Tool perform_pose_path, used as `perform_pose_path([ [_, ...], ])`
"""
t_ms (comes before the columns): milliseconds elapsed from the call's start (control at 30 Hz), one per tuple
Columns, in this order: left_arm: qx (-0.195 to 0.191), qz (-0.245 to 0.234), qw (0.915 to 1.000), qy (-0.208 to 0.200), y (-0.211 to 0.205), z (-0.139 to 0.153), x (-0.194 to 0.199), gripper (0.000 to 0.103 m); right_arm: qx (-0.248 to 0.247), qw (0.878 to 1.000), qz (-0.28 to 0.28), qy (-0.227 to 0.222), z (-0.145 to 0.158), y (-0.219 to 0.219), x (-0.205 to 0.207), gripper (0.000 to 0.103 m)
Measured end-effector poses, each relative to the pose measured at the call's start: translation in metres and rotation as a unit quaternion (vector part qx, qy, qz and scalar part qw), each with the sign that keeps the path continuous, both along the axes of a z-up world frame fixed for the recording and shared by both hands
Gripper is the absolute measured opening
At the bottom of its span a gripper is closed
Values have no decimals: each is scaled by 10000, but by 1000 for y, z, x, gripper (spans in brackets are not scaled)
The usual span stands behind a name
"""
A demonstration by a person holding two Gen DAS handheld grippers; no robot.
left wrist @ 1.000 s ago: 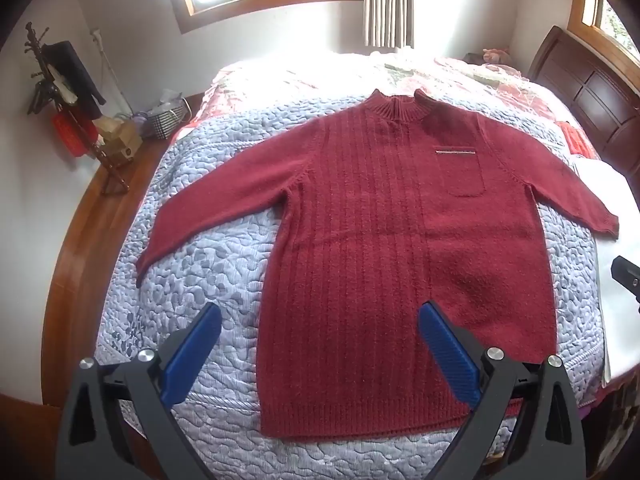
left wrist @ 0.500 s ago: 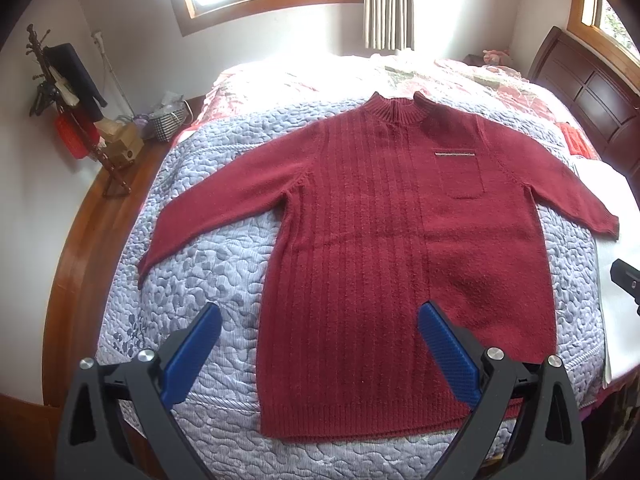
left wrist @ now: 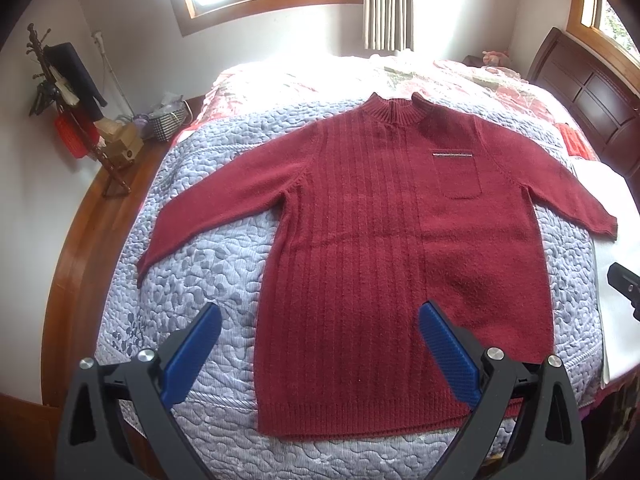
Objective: Fold small clothes
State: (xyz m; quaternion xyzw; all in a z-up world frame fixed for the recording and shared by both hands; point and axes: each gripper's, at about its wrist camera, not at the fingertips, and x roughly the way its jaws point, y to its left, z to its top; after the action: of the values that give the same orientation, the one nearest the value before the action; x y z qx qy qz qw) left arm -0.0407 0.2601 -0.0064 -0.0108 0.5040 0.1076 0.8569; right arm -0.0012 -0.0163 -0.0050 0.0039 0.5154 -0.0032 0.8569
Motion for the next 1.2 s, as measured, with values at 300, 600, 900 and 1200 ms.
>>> perform_pose_path([
  [300, 6, -4, 10000, -1, -1, 0, 0, 99, 39, 10000, -23, -5, 1, -1, 0, 100],
  [600, 29, -7, 10000, -7, -2, 1, -1, 99, 47, 10000, -27, -15, 2, -3, 0, 100],
  [900, 30, 0, 10000, -16, -3, 2, 0, 99, 48, 10000, -25, -27, 2, -4, 1, 100],
  [1200, 22, -3, 10000, -23, -5, 4, 1, 99, 60, 10000, -32, -2, 0, -5, 2, 100],
])
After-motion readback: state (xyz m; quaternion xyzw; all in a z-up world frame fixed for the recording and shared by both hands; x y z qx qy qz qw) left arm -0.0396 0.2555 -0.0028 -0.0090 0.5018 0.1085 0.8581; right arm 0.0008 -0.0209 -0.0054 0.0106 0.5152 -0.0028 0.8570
